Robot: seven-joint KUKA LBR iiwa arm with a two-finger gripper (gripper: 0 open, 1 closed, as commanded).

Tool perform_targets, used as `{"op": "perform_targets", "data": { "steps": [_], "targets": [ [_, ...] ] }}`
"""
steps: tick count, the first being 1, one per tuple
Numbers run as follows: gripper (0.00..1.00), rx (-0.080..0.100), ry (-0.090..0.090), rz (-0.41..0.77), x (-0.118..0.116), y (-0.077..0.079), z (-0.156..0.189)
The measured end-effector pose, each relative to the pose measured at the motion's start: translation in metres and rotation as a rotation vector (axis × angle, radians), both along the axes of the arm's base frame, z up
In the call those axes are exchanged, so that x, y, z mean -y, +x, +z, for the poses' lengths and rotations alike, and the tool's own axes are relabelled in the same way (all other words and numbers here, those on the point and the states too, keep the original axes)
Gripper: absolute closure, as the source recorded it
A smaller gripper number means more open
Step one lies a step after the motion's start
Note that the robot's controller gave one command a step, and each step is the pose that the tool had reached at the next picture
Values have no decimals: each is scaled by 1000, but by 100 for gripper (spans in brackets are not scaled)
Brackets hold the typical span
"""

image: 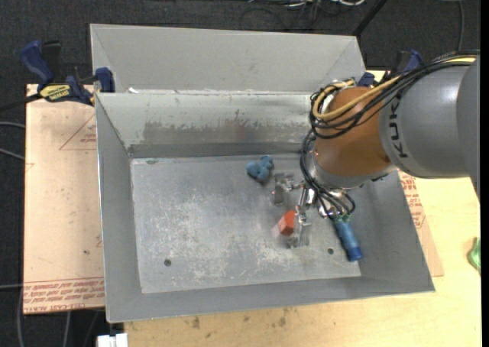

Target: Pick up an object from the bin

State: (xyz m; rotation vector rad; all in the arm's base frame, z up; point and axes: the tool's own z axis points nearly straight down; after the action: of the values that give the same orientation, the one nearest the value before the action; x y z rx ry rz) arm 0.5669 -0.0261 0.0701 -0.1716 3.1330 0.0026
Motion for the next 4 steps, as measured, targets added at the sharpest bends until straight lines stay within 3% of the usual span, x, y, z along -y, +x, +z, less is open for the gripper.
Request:
{"op": "perform_targets", "data": {
  "steps": [1,2,3,4],
  "targets": [
    [100,-1,0,-3,1,0,0],
    [0,0,0,-4,1,0,0],
    [0,-5,-4,-51,96,-40,10],
    [100,-3,-1,-43,90,-38,10]
  ]
}}
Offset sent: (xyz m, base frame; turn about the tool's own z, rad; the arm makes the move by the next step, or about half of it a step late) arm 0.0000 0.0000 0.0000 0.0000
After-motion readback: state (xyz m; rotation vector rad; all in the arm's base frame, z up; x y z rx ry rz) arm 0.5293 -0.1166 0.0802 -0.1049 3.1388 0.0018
